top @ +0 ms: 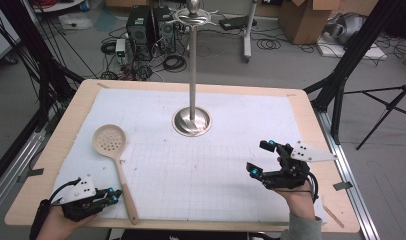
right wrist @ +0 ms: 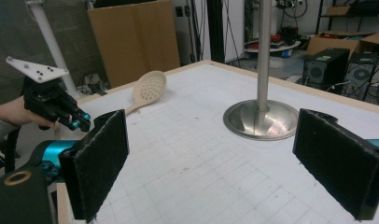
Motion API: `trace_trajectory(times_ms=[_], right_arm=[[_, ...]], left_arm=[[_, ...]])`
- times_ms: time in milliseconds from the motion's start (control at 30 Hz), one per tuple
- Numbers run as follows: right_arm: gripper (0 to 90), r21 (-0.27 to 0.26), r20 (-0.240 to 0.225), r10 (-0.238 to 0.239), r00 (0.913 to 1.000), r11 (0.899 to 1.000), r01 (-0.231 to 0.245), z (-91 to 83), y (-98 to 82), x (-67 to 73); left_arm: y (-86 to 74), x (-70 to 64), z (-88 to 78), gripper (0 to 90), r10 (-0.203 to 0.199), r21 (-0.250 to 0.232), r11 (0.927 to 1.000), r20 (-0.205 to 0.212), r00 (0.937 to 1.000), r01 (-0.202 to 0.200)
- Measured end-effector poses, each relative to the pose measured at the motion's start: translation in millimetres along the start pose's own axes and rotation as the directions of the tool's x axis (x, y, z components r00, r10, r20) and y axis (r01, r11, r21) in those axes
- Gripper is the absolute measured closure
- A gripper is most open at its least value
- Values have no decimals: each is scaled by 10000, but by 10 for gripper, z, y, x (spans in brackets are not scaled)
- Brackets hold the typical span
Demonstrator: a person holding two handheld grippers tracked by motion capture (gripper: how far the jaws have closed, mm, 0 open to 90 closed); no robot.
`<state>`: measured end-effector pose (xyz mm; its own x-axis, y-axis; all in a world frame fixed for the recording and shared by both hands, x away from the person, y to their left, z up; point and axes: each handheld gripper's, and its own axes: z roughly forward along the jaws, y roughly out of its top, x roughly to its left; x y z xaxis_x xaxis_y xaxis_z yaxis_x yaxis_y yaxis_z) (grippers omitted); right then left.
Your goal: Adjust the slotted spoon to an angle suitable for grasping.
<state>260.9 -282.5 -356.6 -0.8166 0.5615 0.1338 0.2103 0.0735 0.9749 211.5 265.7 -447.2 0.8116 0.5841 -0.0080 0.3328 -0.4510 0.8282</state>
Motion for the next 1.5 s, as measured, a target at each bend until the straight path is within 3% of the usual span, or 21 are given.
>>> trace_trajectory(times_ms=[567, 867, 1500], right_arm=[[96, -24, 202, 112, 9997, 9999, -112, -80, -18, 23], [96, 127, 232, 157, 9996, 9998, -160, -65, -27, 18], [96, 93, 253, 139, 9996, 9999, -141, -79, -27, 16]], left_arm=[[107, -67, 217, 893, 136, -69, 9999, -174, 9998, -137], [240, -101, 398, 894, -271, -11, 9996, -381, 9989, 271], [514, -77, 754, 895, 42, 297, 9996, -571, 9984, -25]])
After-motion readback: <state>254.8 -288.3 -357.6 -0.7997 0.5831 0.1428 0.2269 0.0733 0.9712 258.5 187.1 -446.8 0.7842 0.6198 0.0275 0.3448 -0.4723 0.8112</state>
